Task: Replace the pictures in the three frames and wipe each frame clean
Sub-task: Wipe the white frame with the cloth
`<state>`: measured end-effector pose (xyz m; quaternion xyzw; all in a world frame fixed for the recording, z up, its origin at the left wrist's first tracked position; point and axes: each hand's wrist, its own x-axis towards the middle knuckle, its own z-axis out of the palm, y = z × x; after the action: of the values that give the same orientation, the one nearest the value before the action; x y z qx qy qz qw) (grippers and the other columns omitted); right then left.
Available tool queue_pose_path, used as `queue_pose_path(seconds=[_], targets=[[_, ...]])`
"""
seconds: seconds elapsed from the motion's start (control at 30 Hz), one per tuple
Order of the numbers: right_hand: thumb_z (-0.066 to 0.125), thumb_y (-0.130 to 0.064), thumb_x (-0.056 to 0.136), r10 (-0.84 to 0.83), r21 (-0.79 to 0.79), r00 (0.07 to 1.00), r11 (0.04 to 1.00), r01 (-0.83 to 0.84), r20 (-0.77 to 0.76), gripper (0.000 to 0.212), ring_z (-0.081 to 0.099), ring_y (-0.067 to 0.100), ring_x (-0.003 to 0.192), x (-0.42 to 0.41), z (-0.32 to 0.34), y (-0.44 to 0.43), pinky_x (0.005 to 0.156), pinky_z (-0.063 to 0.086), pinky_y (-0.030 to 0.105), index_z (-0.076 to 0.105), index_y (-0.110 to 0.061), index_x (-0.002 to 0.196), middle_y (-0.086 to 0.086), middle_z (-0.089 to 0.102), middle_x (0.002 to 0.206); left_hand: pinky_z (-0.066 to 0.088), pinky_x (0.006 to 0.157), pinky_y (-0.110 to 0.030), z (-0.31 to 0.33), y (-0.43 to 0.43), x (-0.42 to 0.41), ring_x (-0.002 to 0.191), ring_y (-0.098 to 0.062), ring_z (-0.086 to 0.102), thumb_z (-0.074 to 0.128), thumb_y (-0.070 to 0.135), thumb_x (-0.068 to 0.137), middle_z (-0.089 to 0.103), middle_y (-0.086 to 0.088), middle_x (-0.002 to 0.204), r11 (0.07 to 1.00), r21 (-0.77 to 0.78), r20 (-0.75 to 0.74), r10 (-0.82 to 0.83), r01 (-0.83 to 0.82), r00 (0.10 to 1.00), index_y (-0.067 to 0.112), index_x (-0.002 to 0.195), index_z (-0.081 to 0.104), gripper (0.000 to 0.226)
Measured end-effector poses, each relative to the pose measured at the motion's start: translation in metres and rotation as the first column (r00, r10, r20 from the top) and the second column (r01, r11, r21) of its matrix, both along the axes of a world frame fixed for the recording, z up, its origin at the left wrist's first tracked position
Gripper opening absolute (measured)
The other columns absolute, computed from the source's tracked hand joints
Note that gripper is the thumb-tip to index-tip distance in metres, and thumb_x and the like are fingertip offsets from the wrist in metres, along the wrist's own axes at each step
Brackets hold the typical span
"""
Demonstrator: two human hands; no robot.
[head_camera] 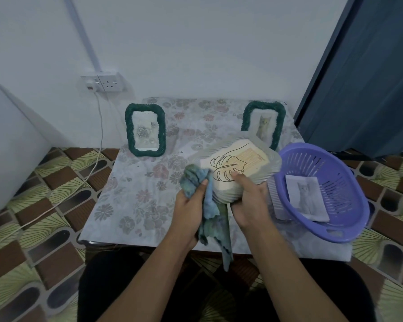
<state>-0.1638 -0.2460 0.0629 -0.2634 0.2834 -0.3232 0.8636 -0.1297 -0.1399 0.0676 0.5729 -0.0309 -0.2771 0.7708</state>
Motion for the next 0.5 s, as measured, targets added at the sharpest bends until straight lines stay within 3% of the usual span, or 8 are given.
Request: queue_pose_path(seconds=[0.1, 0.23, 0.4, 0.5], targets=[[0.061, 0.013, 0.086, 0.002, 0.022, 1.000, 1.000, -0.002, -0.010, 0.054, 0.071, 0.021, 0.099, -0.001, -0.001, 0.008, 0.074, 0.062, 0.033, 0.055, -0.011, 0.133, 0.006, 0.073, 0.112, 0.056, 0.090, -0.044, -0.003, -0.004, 0.003, 0.095, -0.024, 0.072, 0.058, 0.035, 0.097, 0.076, -0.004, 0.095, 0.989, 0.057, 0.052, 0.136, -0.139, 0.989, 0.024, 0.094, 0.075, 0.020], [0.061, 0.013, 0.087, 0.009, 0.051, 1.000, 0.999, -0.010, 0.019, 0.055, 0.072, 0.018, 0.095, -0.004, -0.001, 0.013, 0.068, 0.060, 0.030, 0.055, -0.012, 0.135, 0.005, 0.073, 0.112, 0.055, 0.086, -0.039, -0.005, -0.005, 0.003, 0.088, -0.014, 0.071, 0.056, 0.039, 0.097, 0.076, 0.007, 0.086, 0.979, 0.054, 0.087, 0.190, -0.196, 0.978, 0.039, 0.079, 0.078, 0.028], [0.058, 0.012, 0.087, 0.001, 0.088, 0.999, 0.996, -0.005, 0.036, 0.050, 0.070, 0.026, 0.103, -0.004, -0.002, 0.008, 0.074, 0.061, 0.034, 0.057, -0.006, 0.134, 0.012, 0.071, 0.120, 0.057, 0.076, -0.025, 0.004, -0.002, 0.001, 0.095, -0.011, 0.072, 0.055, 0.029, 0.097, 0.076, 0.006, 0.100, 0.996, -0.087, -0.007, 0.014, -0.014, 1.000, 0.027, 0.103, 0.069, 0.016], [0.056, 0.010, 0.087, 0.018, 0.108, 0.999, 0.994, -0.021, 0.036, 0.047, 0.066, 0.033, 0.112, -0.004, -0.004, 0.001, 0.083, 0.060, 0.039, 0.057, 0.000, 0.133, 0.019, 0.066, 0.126, 0.059, 0.076, -0.027, 0.002, 0.004, 0.001, 0.091, -0.011, 0.072, 0.059, 0.026, 0.087, 0.075, 0.004, 0.106, 0.986, -0.104, -0.022, -0.133, 0.130, 0.991, 0.023, 0.111, 0.067, 0.026]])
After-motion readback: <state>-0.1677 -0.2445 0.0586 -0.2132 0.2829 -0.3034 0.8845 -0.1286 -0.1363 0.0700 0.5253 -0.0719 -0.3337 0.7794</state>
